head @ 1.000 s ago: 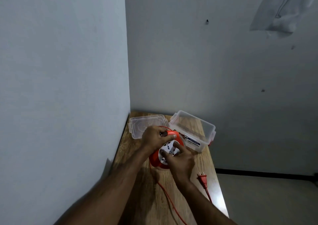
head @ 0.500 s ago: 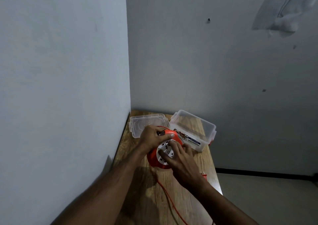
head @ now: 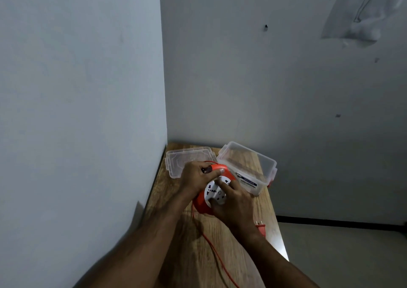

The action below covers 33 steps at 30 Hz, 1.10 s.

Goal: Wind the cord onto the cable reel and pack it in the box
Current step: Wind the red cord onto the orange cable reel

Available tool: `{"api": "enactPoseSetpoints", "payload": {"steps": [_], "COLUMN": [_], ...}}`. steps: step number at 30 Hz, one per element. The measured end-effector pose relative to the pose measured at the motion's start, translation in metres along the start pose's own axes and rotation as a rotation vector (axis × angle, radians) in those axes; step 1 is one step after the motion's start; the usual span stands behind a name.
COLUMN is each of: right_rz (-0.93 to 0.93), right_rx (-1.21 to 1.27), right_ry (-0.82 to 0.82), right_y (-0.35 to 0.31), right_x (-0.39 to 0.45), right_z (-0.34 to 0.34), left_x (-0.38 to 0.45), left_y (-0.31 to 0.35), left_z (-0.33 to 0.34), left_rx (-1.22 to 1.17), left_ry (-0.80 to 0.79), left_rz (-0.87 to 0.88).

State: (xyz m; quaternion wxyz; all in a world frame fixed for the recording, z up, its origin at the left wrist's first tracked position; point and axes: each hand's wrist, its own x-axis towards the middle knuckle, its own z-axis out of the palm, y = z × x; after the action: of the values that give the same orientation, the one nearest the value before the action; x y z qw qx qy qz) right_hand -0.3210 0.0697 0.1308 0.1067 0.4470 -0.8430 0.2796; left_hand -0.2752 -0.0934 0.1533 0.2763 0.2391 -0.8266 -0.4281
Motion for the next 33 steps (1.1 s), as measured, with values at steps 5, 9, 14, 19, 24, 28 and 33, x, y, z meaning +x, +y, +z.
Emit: {"api": "enactPoseSetpoints", "payload": {"steps": [5,9,14,19,24,28,33], "right_rz": [-0.007,-0.362,-0.585,-0.719,-0.678,-0.420,0.056], "right_rx": [-0.092,-0.283,-0.400,-0.443,-0.459,-0.338,-0.059], "right_ry": [-0.006,0.027,-0.099,-0.138,-0.168,-0.145,-0.043], "right_y": [-0.004,0.008,0.023,0.027,0.018,0.014,-0.008], "right_x": [-0.010,-0.021,-0.018,-0.002,0.006,0.003,-0.008], "right_z": [0.004,0.004,-0.002,-0.013,-0.017,-0.010,0.003], "left_x": [0.000,0.003,0.004,0.004,0.003,0.005,0.007], "left_y": [-0.001,-0.003,-0.003,0.000,0.003,0.005,0.004], "left_z": [0.000,-0.007,-0.011,-0.010,-0.007,-0.005,-0.002], "left_rx": [-0.020,-0.002,0.067,0.045,0.057,0.045,0.014], "left_ry": [0.013,-0.011,-0.083,-0.142,-0.157,-0.093,-0.050], "left_rz": [0.001,0.016,0.045,0.053,0.063,0.066,0.048]}}
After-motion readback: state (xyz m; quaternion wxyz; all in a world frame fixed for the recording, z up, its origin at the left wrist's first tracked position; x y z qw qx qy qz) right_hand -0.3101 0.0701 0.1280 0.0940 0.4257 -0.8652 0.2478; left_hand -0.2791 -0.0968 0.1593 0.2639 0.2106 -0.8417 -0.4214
